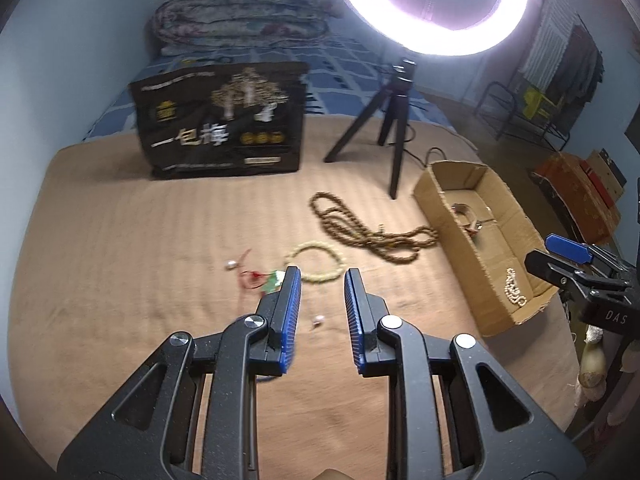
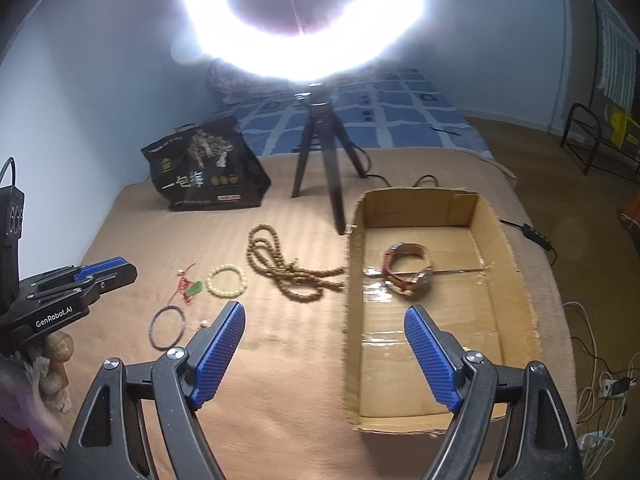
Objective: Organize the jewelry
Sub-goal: 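Grasp the blue bangle with the left tool while the right tool grasps the green bead bracelet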
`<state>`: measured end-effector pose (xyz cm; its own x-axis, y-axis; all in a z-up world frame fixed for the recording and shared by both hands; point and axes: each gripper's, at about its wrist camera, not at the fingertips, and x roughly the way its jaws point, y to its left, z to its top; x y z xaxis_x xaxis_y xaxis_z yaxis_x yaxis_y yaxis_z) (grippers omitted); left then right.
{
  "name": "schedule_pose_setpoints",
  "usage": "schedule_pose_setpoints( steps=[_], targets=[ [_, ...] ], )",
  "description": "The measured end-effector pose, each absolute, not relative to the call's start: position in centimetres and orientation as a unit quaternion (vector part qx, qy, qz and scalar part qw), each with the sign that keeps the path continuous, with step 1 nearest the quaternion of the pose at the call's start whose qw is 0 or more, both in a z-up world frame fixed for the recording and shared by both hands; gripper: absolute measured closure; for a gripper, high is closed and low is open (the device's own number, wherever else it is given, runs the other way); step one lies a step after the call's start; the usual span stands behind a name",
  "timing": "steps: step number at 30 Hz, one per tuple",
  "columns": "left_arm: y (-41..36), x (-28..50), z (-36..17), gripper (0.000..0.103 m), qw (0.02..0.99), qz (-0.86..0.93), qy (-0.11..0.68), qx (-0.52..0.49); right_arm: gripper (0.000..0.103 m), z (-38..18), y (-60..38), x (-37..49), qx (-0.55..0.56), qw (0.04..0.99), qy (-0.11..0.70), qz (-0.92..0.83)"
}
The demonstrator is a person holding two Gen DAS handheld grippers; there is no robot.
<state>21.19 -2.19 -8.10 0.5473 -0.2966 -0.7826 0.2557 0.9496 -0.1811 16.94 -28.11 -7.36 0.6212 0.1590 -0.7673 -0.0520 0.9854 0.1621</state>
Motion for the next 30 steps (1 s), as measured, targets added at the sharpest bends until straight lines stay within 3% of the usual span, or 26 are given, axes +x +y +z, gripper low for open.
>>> schedule_pose_setpoints(
  steps=[13, 30],
  targets=[
    [4.7, 21.2, -12.0, 0.082, 0.858, -0.127, 0.494, -0.066, 0.032, -9.7, -23.6, 19.6, 0.074, 0.874, 0.467, 0.109],
    [5.9, 22.6, -17.7, 0.082, 0.812, -0.136, 0.557, -0.103, 0.051, -14.7, -19.9, 24.0, 0.096, 0.835, 0.525, 0.133]
  ],
)
